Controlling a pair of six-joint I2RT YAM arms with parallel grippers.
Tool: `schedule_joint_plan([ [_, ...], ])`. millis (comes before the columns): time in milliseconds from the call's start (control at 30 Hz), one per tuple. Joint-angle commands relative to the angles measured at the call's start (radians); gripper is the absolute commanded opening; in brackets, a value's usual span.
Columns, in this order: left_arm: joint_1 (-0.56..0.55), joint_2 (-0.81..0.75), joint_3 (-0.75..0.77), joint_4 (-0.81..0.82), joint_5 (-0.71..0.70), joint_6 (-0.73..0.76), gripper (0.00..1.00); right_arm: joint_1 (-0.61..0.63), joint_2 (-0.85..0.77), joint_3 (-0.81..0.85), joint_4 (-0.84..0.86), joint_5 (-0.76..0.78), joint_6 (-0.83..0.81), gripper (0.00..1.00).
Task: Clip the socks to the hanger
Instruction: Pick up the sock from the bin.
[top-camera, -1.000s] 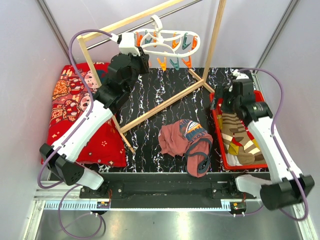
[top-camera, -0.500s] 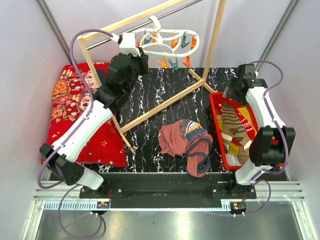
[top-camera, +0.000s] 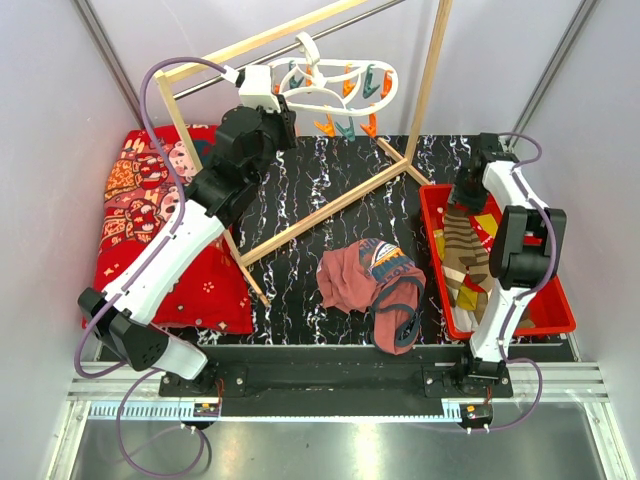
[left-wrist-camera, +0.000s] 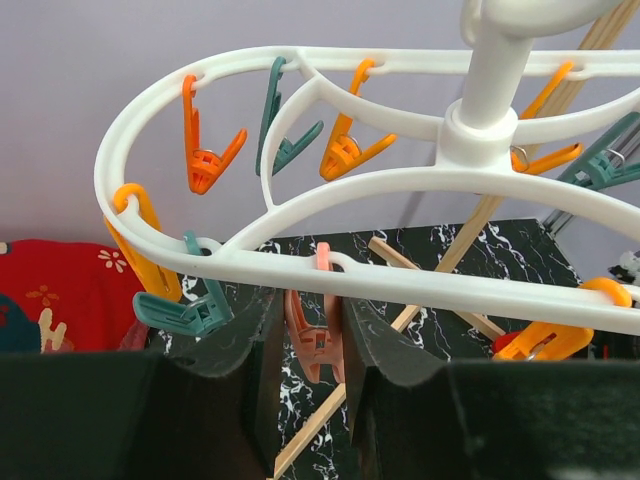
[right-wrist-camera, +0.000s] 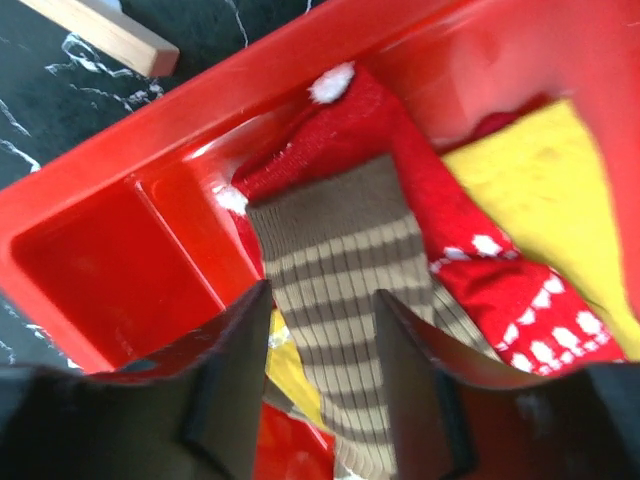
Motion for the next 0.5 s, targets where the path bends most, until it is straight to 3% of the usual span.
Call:
schedule_joint_plan([
  [0,0.005,-0.019,0.042,-0.025,-0.02,0.018,0.0,-0.005,0.06,0.051,0.014,-0.039,-0.045,0.48],
  [233,0.005,-0.015,0.048,-0.036,-0.026,0.021,0.0,-0.01,0.157,0.048,0.036,-0.021,-0.077,0.36],
  [467,0.005,-0.019,0.048,-0.048,-0.024,0.017,0.0,-0.01,0.093,0.008,0.048,0.007,-0.094,0.09],
])
